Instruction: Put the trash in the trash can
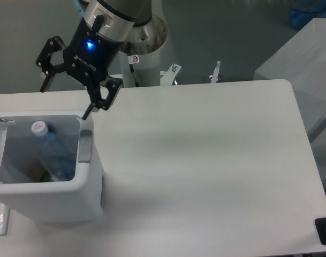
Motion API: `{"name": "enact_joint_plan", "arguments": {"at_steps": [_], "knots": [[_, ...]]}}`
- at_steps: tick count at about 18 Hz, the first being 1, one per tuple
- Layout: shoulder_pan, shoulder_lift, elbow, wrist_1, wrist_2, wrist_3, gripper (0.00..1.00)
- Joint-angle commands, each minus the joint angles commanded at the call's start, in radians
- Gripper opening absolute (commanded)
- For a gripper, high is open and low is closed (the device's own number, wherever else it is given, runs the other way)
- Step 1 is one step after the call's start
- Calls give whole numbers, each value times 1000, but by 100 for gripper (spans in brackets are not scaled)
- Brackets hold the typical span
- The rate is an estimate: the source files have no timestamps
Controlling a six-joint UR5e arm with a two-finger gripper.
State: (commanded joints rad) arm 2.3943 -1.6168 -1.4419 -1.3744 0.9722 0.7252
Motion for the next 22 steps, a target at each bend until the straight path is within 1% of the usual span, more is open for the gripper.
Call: {"name": "enact_joint_plan", "arguments": {"at_steps": [1,2,4,6,8,10,11,13,15,16,17,19,20,22], "knots": [[28,0,5,3,34,44,100],[55,3,3,18,71,93,100],[104,0,-6,67,152,181,100],[137,-3,-20,81,233,279,100],[146,0,-44,83,324,356,100],[144,8,-67,81,445,419,100],[144,12,-95,83,503,459,100],[140,41,-156,89,592,542,100],[149,67,-233,126,622,559,100],[161,93,-257,136,603,563,100],[158,107,-268,132,588,565,100],[157,107,-281,133,585,563,100],[160,98,-273,135,592,563,100],[180,94,-262,108,585,556,100]]}}
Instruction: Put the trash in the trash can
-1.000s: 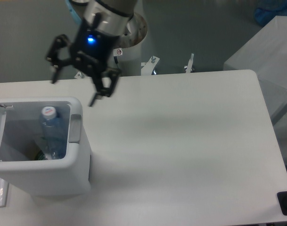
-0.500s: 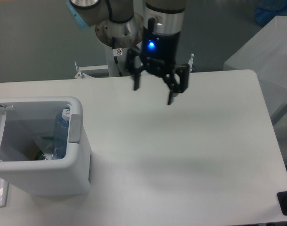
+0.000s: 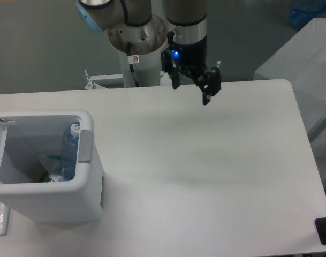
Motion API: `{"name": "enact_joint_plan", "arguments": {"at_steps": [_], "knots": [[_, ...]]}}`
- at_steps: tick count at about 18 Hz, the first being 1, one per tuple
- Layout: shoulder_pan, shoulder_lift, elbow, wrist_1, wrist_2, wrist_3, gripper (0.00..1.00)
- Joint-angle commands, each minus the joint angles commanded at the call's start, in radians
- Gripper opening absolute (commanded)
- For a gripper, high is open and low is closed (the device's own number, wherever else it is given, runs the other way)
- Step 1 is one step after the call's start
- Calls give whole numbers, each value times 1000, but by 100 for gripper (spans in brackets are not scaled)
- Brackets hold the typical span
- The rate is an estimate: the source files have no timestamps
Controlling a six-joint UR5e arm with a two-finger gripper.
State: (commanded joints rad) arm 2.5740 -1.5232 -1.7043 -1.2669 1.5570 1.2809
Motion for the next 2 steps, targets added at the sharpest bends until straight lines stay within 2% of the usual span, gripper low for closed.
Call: {"name": "enact_joint_plan", "arguments": {"at_steps": [2], "knots": [[11,-2,5,-22,-3,2,100]]}}
